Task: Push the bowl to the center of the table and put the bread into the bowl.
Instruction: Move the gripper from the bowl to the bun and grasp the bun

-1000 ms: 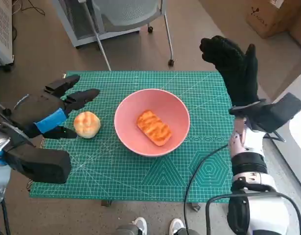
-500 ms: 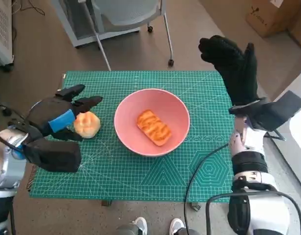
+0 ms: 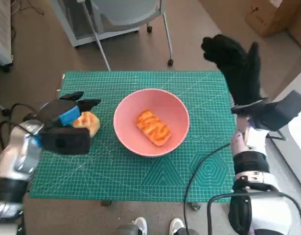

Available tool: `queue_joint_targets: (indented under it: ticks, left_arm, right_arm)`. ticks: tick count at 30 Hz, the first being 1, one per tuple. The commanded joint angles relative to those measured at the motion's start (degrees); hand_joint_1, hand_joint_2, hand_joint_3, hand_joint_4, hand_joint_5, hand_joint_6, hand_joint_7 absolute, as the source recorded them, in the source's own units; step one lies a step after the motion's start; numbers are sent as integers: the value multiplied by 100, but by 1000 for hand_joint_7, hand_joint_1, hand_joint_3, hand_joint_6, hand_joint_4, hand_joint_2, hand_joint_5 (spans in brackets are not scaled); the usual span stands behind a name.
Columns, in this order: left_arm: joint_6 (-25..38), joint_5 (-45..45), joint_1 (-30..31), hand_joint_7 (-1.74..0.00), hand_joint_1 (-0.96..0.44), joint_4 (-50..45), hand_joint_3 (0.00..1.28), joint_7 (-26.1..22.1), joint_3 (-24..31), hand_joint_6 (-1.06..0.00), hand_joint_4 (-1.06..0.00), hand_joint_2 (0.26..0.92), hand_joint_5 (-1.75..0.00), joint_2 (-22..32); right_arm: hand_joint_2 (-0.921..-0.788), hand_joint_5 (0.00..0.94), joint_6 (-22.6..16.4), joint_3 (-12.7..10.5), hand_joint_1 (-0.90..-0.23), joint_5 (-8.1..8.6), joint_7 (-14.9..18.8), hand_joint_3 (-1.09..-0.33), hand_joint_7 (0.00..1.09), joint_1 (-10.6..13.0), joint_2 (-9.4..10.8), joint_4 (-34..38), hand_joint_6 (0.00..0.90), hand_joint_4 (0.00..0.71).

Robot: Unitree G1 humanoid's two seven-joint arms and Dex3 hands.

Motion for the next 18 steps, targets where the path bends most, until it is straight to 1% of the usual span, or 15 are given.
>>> queue_joint_targets:
  ticks: [1,8,18]
  left_arm:
    - [100,183,-446,0,-303,728,6,137,-301,-243,-85,732,0,-197]
    - [119,374,-951,-3,-267,1739,4,318,-707,-247,-80,733,-1,-459]
    - [154,447,-1376,-15,-157,2694,5,483,-1126,-291,-116,731,-9,-746]
  right_arm:
    - [-921,3,-10,1,-657,-23,-57,-661,3,111,-37,4,349,207]
    - [-921,2,-97,19,-660,-70,-122,-661,1,155,-69,-29,347,207]
    - [-921,1,-187,55,-667,-112,-205,-664,2,188,-112,-45,349,206]
